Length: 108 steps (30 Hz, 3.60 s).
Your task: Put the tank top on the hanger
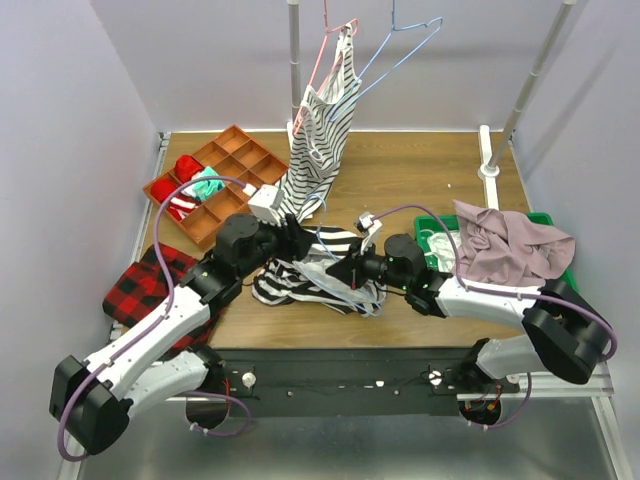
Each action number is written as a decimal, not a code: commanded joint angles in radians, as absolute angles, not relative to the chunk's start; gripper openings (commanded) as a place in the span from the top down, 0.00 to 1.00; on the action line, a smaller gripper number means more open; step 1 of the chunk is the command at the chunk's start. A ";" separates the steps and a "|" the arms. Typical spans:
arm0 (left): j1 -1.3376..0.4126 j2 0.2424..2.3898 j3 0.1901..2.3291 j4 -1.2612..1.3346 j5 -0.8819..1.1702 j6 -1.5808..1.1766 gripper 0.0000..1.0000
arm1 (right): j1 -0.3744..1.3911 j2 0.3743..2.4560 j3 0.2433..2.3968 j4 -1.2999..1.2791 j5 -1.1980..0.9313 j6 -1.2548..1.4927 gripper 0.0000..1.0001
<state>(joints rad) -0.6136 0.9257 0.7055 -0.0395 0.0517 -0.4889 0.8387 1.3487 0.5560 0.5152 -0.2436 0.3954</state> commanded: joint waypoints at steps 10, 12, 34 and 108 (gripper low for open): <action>-0.798 1.126 0.821 0.034 -0.282 -0.245 0.33 | 0.865 1.393 0.603 0.558 -0.226 0.377 0.99; -0.798 1.118 0.804 0.044 -0.305 -0.239 0.35 | 0.867 1.379 0.600 0.548 -0.215 0.374 0.99; -0.801 1.151 0.755 0.150 -0.241 -0.233 0.81 | 0.865 1.367 0.621 0.485 -0.164 0.370 0.99; -0.865 1.186 0.707 0.342 -0.690 -0.262 1.00 | 0.867 0.882 0.631 -0.545 0.359 0.752 0.99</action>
<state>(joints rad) -0.8597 1.2274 0.6918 0.2974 -0.6239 -0.2584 0.8585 0.8909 0.6640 -0.5045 0.3450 0.7494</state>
